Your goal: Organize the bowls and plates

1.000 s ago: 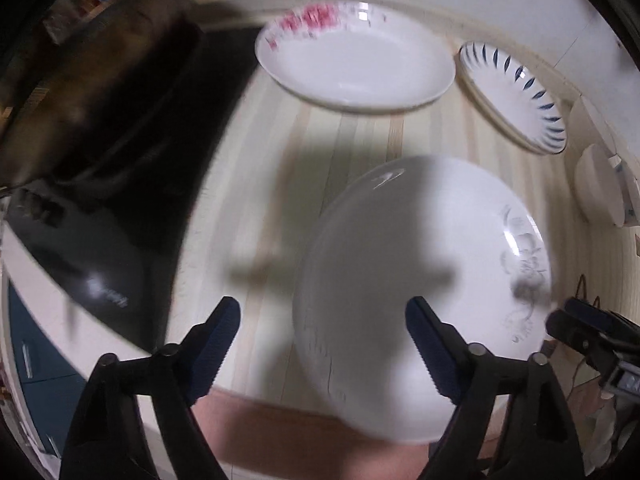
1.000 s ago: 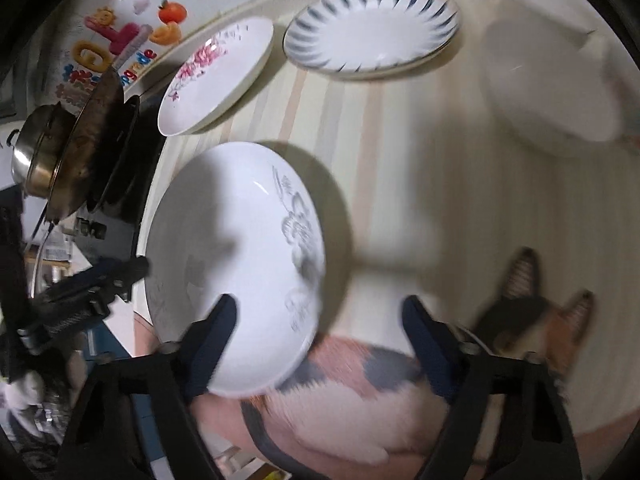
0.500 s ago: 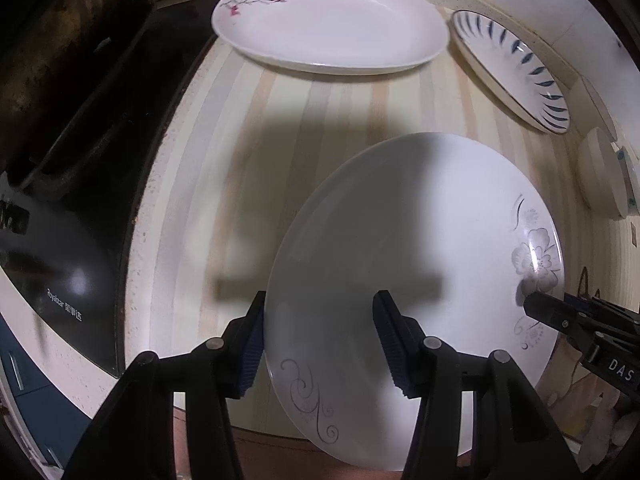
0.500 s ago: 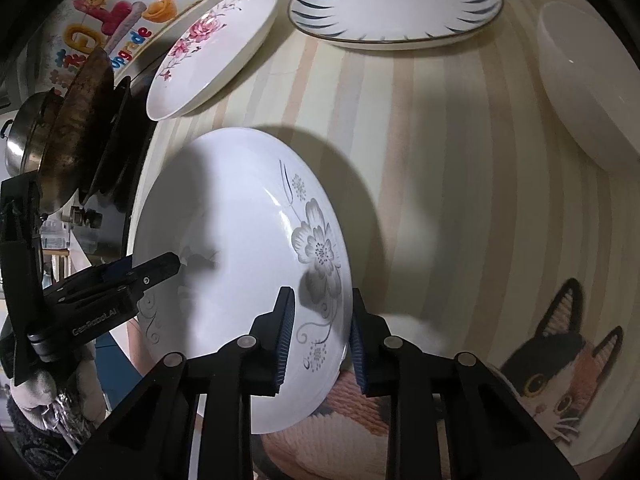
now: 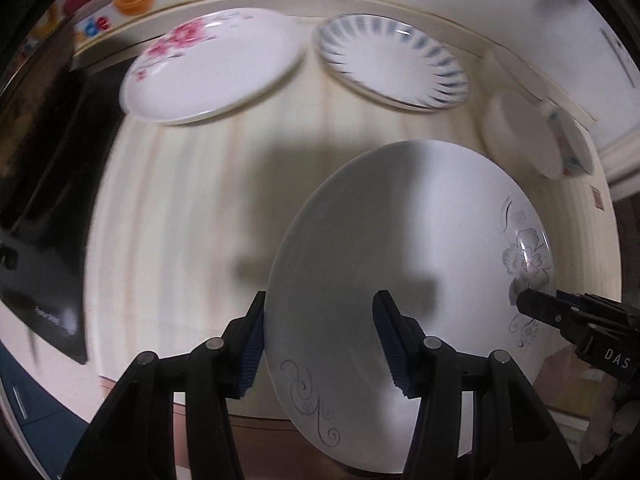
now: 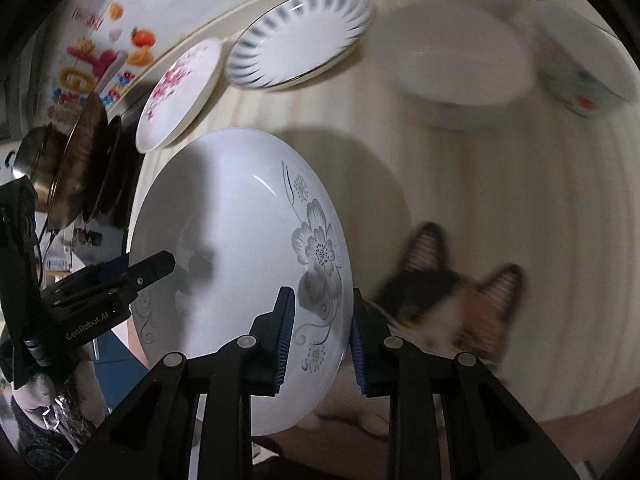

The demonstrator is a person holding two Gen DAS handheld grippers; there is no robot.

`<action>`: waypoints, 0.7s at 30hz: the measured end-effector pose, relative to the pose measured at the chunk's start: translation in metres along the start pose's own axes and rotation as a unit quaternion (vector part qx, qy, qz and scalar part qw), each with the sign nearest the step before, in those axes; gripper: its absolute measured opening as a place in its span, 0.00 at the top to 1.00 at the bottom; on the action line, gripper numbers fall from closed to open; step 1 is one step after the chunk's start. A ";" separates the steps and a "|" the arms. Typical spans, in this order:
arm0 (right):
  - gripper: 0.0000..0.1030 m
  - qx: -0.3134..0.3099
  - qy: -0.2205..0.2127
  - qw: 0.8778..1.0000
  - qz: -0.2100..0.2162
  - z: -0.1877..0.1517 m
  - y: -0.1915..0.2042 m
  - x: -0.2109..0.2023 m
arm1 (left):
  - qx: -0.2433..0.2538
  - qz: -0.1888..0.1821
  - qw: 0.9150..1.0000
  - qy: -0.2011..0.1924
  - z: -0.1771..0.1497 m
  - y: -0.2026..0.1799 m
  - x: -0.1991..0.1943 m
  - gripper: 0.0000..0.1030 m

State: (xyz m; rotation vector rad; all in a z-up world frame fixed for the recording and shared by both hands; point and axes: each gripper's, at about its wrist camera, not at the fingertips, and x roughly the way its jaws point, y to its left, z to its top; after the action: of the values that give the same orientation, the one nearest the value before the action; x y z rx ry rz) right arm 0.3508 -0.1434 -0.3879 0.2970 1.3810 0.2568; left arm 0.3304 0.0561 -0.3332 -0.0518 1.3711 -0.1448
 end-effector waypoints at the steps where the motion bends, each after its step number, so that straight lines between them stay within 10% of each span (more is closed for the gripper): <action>1: 0.73 0.005 -0.003 1.000 -0.002 -0.001 -0.005 -0.005 | 0.005 -0.004 1.000 -0.001 -0.002 -0.008 -0.001 0.52; 21: 0.72 0.088 -0.010 0.996 -0.017 -0.038 -0.126 -0.033 | 0.064 -0.015 0.997 0.046 0.021 -0.099 0.059 0.52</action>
State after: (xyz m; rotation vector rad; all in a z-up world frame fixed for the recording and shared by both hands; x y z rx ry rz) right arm 0.3078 -0.2707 -0.4078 0.4200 1.3891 0.1039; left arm 0.3551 -0.0507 -0.3741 0.0413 1.4503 -0.2617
